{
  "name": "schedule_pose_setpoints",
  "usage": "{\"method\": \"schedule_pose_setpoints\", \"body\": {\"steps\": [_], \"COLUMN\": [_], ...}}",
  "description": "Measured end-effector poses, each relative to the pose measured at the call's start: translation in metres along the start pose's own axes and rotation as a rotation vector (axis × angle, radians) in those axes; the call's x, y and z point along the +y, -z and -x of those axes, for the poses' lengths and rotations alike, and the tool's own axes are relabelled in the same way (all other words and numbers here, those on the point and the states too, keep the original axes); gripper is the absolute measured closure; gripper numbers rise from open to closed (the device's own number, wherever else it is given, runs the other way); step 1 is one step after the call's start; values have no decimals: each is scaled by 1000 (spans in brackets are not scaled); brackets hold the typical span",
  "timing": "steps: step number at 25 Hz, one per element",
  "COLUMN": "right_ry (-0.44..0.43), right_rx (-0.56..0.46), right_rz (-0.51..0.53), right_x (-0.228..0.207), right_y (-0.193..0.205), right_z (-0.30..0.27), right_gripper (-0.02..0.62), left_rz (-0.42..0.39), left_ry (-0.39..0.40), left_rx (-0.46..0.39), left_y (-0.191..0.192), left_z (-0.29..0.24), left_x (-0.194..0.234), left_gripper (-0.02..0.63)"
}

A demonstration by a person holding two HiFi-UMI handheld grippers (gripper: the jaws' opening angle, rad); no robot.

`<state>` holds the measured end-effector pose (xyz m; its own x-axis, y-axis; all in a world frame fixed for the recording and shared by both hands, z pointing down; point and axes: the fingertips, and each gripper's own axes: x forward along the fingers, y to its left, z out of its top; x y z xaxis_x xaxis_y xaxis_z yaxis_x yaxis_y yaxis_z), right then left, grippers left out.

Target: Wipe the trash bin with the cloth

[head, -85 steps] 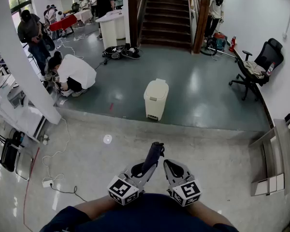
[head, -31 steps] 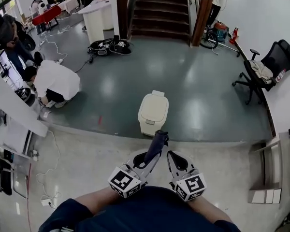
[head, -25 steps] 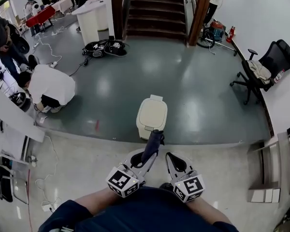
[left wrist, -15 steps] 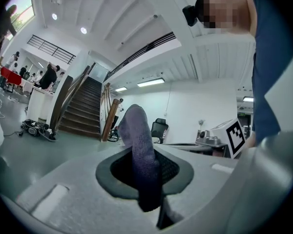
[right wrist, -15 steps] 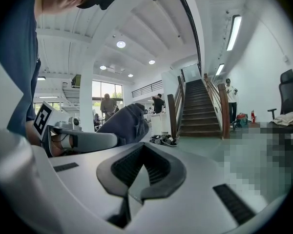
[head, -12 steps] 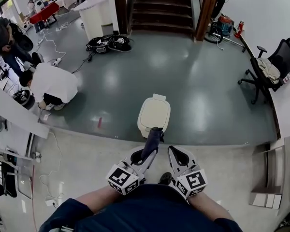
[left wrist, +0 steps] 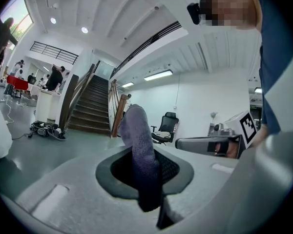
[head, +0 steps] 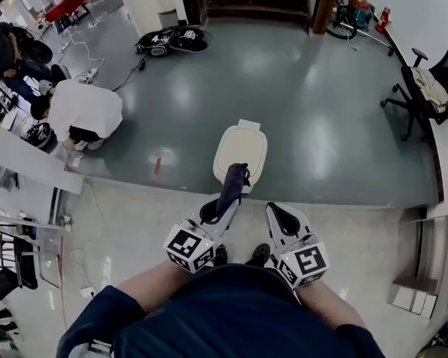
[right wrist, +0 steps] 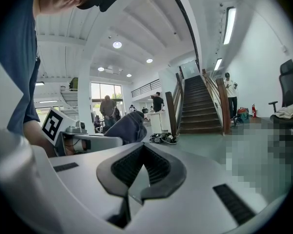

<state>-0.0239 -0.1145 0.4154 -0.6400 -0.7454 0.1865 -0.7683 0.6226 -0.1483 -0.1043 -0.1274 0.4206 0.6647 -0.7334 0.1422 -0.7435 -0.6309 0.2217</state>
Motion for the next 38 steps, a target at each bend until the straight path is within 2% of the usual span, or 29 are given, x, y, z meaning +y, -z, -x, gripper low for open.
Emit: {"method": "schedule_pose_setpoints", "body": {"steps": [13,19,30,38], "right_ry": [-66,-54,106,184], "right_rx": [-15,1,104,105], "right_rz": [-12,-19,-49,-71], "right_x": [-61,-74,-108,-129], "right_y": [3,13,37,34], "right_z": [16,3,-52,-109], "right_gripper": [591,591,591,591], "left_rz": [-21,-45,-90,-132], "left_ry": [-168,-222,-216,-164], "left_rx": [50,131,326,469], "left_y": [17,53,129,166], "left_z": [-64,-95,-180,-243], "left_x": [23,73,210,268], "left_gripper": [555,555,555,555]}}
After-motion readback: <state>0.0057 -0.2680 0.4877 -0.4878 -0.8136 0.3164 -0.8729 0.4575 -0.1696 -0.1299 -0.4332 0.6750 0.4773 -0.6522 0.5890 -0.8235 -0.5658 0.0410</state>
